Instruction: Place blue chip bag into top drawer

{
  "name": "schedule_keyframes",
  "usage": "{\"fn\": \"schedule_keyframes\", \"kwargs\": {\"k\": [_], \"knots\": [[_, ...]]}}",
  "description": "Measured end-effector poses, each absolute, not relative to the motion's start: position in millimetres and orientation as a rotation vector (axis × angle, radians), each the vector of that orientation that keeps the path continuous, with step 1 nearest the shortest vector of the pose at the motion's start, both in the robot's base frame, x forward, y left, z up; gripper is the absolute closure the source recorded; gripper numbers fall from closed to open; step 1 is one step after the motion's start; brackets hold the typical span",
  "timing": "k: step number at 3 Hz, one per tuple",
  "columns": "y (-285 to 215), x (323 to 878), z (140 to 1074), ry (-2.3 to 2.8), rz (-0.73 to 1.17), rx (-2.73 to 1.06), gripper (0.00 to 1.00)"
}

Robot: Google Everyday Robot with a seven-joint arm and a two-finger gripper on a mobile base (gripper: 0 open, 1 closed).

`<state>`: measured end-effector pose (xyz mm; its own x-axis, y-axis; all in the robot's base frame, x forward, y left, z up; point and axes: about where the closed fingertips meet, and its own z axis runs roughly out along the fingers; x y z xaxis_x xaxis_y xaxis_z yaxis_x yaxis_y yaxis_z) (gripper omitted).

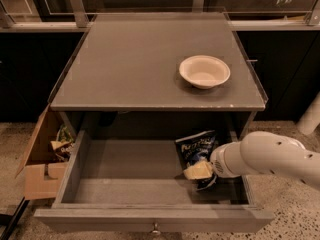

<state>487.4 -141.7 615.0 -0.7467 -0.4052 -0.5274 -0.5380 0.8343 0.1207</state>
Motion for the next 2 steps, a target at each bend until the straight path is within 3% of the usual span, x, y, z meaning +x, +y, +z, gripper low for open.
{"fn": "schedule_keyframes", "kwargs": {"k": [2], "knots": [[-112,490,630,2.477,0.425,-0.797,0.0]]}}
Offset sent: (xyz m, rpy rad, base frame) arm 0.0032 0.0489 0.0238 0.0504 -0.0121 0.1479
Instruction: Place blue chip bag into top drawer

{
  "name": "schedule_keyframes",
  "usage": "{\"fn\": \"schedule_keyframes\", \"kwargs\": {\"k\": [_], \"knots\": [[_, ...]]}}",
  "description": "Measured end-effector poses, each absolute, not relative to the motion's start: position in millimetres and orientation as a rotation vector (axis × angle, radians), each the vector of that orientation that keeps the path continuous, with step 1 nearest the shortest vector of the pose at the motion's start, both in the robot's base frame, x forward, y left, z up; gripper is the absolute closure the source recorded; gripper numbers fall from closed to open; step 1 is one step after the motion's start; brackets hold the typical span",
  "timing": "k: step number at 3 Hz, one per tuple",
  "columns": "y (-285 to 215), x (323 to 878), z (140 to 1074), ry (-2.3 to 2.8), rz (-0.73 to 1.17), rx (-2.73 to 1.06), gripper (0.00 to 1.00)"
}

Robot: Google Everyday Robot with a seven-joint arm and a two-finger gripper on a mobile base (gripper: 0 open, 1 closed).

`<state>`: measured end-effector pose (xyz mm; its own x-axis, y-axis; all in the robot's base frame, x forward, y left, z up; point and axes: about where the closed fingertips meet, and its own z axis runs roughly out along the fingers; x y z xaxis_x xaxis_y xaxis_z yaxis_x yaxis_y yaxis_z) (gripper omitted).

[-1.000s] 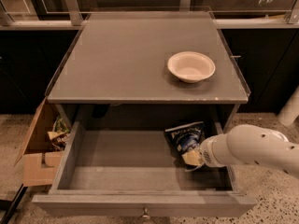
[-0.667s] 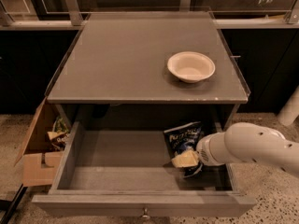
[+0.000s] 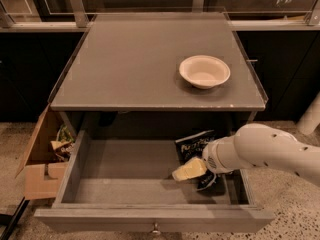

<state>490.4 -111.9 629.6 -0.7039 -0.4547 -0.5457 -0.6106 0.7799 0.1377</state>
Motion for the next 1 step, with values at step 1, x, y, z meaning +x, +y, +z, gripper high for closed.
{"fn": "schedule_keyframes", "kwargs": {"k": [1], "knots": [[-101.4,489.2,637.0,2.468,0.415,-0.835,0.0]]}}
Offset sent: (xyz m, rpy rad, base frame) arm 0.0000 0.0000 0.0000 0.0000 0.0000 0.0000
